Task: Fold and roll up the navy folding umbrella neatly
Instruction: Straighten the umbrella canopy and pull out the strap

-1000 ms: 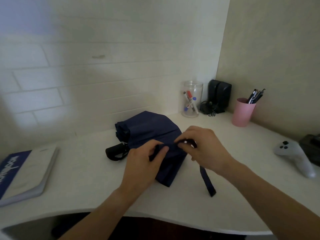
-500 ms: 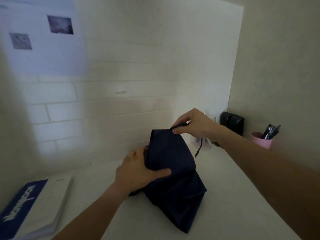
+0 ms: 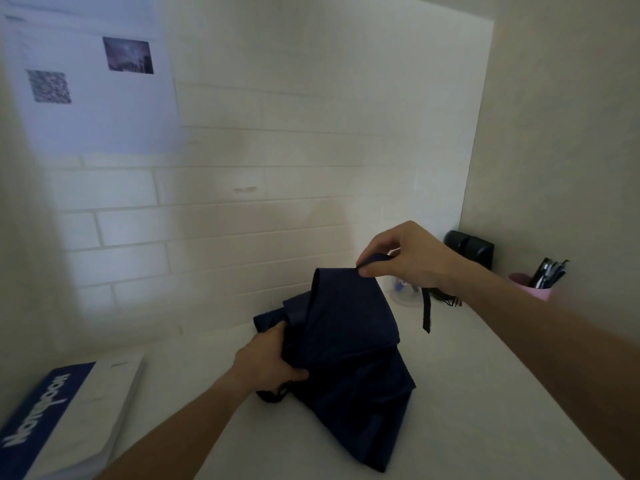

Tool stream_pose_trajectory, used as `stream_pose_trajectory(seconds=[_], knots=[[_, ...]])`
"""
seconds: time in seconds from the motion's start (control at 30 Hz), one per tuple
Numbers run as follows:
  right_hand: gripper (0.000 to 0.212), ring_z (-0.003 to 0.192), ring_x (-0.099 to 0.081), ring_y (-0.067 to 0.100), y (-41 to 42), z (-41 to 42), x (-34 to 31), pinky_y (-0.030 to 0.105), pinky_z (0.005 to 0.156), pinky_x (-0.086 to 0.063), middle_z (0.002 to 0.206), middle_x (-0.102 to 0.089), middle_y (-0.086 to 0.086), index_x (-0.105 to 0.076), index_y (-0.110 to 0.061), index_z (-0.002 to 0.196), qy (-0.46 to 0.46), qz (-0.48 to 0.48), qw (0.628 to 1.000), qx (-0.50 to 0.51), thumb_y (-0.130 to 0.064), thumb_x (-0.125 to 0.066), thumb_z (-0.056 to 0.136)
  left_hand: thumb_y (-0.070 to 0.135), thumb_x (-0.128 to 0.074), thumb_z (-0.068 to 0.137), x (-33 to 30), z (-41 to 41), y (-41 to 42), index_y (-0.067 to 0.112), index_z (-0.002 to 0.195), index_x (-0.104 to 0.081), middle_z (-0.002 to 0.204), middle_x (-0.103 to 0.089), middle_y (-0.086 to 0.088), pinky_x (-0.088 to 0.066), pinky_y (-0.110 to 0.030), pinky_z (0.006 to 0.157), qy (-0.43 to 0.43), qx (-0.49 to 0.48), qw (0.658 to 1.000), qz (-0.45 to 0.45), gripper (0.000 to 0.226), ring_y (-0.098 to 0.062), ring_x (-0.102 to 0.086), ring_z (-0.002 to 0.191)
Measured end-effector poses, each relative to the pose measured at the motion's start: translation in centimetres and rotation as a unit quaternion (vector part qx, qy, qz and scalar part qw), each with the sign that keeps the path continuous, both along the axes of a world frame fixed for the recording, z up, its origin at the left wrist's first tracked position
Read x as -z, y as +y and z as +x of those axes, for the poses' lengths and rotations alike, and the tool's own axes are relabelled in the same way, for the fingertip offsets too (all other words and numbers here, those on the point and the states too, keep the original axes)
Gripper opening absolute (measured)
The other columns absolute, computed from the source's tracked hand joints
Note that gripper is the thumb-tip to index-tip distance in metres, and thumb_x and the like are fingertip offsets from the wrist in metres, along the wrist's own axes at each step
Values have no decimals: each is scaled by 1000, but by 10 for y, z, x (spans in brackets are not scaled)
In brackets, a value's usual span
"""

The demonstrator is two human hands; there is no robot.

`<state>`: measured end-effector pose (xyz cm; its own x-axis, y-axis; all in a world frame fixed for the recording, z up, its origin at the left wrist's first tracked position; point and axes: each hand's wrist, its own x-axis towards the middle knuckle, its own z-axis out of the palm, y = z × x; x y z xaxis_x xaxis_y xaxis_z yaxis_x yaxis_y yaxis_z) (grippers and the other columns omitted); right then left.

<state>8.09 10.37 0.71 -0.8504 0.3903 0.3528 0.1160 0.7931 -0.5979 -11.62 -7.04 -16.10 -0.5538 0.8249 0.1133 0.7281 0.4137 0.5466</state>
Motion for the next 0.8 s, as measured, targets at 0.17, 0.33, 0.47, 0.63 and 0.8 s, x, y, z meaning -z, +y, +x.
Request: stream_pose_trajectory(seconds=[0.17, 0.33, 0.47, 0.63, 0.8], knots=[[5, 87, -73, 16, 8, 24, -3, 46, 90, -60, 86, -79, -4, -81, -28, 82, 52, -12, 998, 28, -25, -84, 79, 38, -81, 73, -53, -19, 4, 23, 123, -49, 103, -71, -4, -51, -34, 56, 343, -72, 933, 79, 61, -30, -71, 82], [5, 74, -69, 4, -2, 42, 8, 36, 86, -59, 81, -77, -6, -82, -22, 85, 55, -22, 998, 24, -21, -84, 80, 10, -82, 69, -112, -34, 1, 10, 118, -62, 90, -68, -15, -45, -34, 55, 497, -72, 855, 128, 53, -36, -65, 63], [8, 77, -69, -1, -18, 55, 42, 17, 78, -54, 83, -78, -12, -82, -27, 86, 34, -2, 998, 48, -23, -84, 80, 7, -84, 64, -71, -24, 1, 10, 124, -65, 103, -69, -21, -48, -38, 63, 521, -56, 849, 67, 63, -38, -68, 74], [9, 73, -64, -7, -54, 79, 107, 8, 71, -46, 80, -72, -23, -81, -35, 87, -30, 29, 993, 113, -28, -80, 81, 7, -90, 51, 5, -4, -5, 13, 129, -62, 108, -72, -24, -50, -38, 68, 528, 8, 849, 12, 83, -36, -70, 81], [11, 81, -68, 2, -81, 100, 144, 28, 80, -57, 88, -76, -19, -80, -38, 87, -90, 1, 987, 129, -31, -77, 79, 19, -72, 62, 30, 6, -26, 23, 135, -46, 121, -64, -15, -46, -35, 74, 370, 98, 924, 4, 78, -36, -63, 95]])
